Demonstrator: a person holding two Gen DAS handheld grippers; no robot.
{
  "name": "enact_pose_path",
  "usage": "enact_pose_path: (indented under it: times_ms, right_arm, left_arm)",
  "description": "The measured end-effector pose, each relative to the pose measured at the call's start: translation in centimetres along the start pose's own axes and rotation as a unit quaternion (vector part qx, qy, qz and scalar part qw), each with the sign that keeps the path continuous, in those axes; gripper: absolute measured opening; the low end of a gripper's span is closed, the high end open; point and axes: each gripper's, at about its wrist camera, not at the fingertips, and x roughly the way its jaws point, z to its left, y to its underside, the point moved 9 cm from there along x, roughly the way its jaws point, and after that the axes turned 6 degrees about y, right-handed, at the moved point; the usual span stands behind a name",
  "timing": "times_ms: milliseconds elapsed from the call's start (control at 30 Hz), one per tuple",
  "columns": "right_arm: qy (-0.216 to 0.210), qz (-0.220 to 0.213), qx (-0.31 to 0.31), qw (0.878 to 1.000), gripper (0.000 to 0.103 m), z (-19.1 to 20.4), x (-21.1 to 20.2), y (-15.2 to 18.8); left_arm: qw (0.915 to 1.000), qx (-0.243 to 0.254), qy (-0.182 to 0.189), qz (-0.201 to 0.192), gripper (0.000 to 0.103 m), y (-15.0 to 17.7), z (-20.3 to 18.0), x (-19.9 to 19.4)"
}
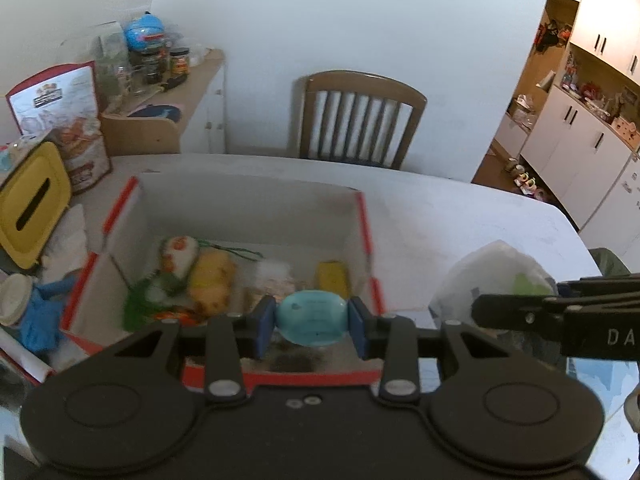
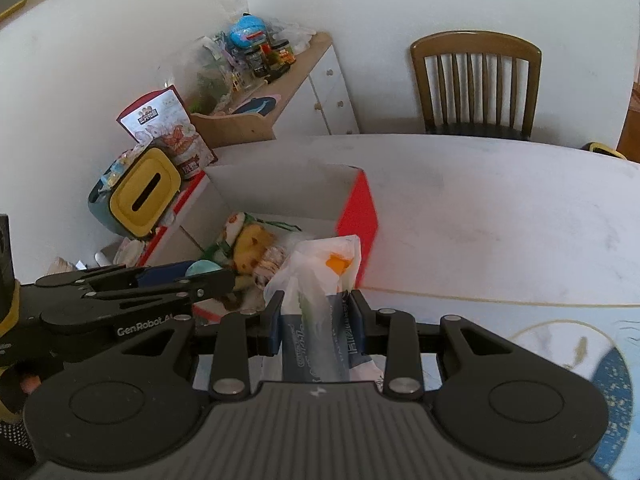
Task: Organize objects
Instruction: 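Carry the teal toy with left tool while right tool carries the tissue pack into the box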
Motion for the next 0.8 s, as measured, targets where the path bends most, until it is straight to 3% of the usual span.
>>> enact_pose_path:
  times_ms: [433, 800]
  right_arm:
    - [0.03, -0.009, -0.001, 1.0, 0.032, 4.4, 5.7, -4.0]
    - [0.065, 0.0, -0.045, 0.997, 0.032, 6.5, 12.4, -6.6]
  left_arm:
    - [0.9986, -0.025, -0.045, -0.008, 0.037, -2.4, 9.5, 1.2]
    - [0.9971, 0.005, -0.058, 0.05, 0.037, -0.8, 12.8, 5.9]
